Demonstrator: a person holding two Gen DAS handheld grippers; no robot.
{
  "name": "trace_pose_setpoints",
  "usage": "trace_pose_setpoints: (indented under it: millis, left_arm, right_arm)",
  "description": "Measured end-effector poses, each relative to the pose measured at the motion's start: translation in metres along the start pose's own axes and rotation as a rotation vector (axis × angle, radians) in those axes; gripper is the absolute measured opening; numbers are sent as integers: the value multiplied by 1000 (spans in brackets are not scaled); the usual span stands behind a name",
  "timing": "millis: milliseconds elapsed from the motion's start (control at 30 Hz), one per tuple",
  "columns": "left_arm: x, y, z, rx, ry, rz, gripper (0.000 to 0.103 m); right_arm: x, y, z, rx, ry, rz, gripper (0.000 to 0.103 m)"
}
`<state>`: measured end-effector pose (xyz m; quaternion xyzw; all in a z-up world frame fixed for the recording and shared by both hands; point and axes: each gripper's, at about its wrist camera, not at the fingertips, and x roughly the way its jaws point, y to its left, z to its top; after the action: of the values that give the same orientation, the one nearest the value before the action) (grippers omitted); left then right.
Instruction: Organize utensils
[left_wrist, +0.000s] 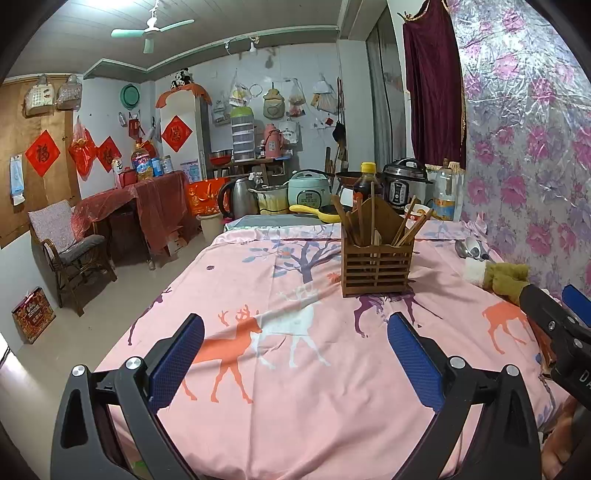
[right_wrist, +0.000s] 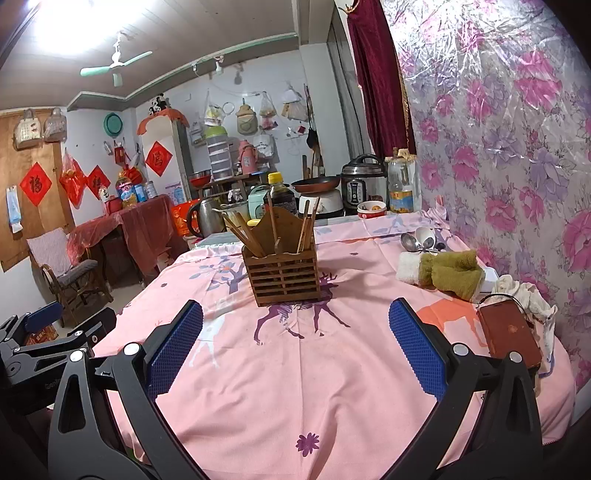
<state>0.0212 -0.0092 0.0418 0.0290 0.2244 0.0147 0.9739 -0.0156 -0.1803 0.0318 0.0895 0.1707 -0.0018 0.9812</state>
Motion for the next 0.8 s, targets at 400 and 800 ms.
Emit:
trace_pose_setpoints:
  millis: [400,800]
  left_arm:
    - [2,0,-3,-1,9,-2,98]
    - [3,0,-4,-2,13,-3,98]
  right_arm:
    - [1,0,1,-6,0,2,98]
    - [1,-1,1,-1,4,1,98]
